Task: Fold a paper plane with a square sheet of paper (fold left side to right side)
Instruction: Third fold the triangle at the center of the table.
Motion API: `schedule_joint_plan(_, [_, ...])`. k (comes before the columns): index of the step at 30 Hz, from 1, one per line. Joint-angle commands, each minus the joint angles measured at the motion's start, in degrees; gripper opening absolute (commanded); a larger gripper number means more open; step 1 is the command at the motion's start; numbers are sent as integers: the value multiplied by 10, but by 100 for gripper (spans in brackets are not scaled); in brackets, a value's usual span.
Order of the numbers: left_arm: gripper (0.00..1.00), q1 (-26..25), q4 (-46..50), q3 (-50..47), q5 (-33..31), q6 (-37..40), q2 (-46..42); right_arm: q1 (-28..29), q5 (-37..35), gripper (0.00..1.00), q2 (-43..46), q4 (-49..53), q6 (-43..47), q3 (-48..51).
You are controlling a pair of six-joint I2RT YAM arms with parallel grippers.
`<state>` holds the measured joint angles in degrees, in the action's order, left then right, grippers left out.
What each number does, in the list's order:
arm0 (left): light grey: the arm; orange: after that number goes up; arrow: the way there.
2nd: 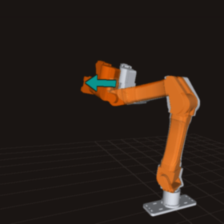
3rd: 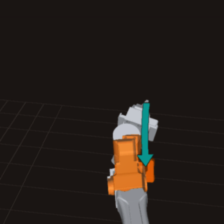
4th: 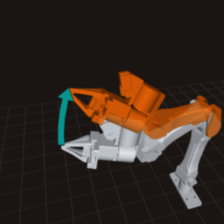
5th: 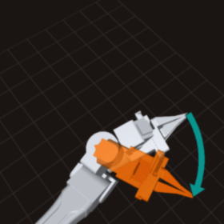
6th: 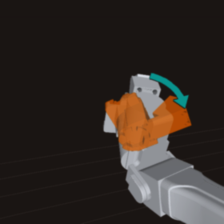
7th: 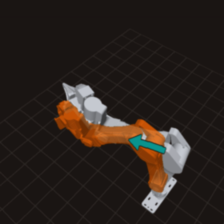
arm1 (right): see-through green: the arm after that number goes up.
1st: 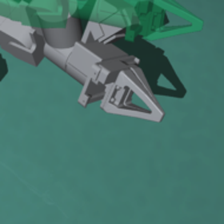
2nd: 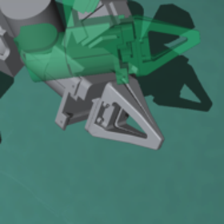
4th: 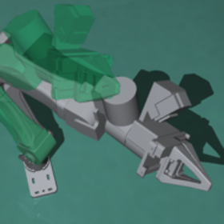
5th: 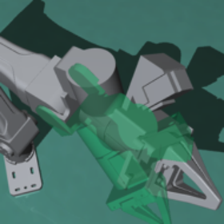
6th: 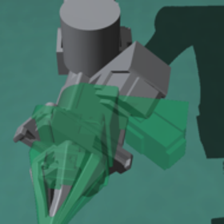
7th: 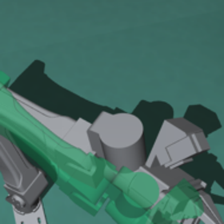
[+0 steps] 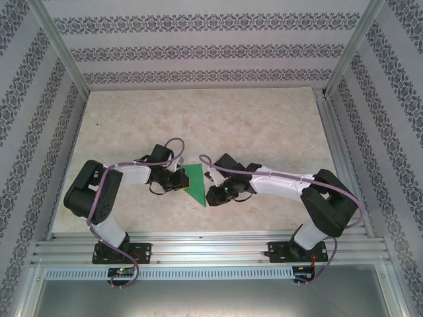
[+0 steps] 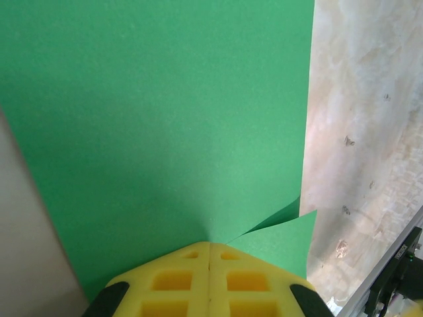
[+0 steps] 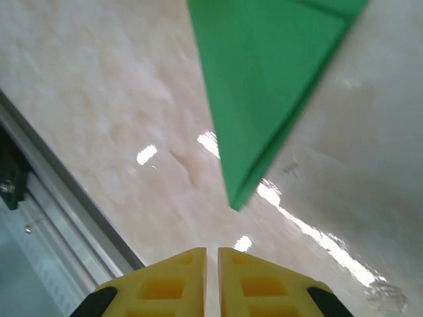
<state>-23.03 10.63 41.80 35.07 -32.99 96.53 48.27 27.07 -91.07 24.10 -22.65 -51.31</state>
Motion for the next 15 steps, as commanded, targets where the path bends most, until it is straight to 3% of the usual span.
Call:
schedule_joint_plan(1, [0, 0, 70, -12, -96, 20, 16, 15, 28, 12, -45, -28, -3, -42])
schedule_joint_plan(15, [1, 0, 67, -2, -86, 18, 13, 9, 9, 10, -154, -53, -3, -26])
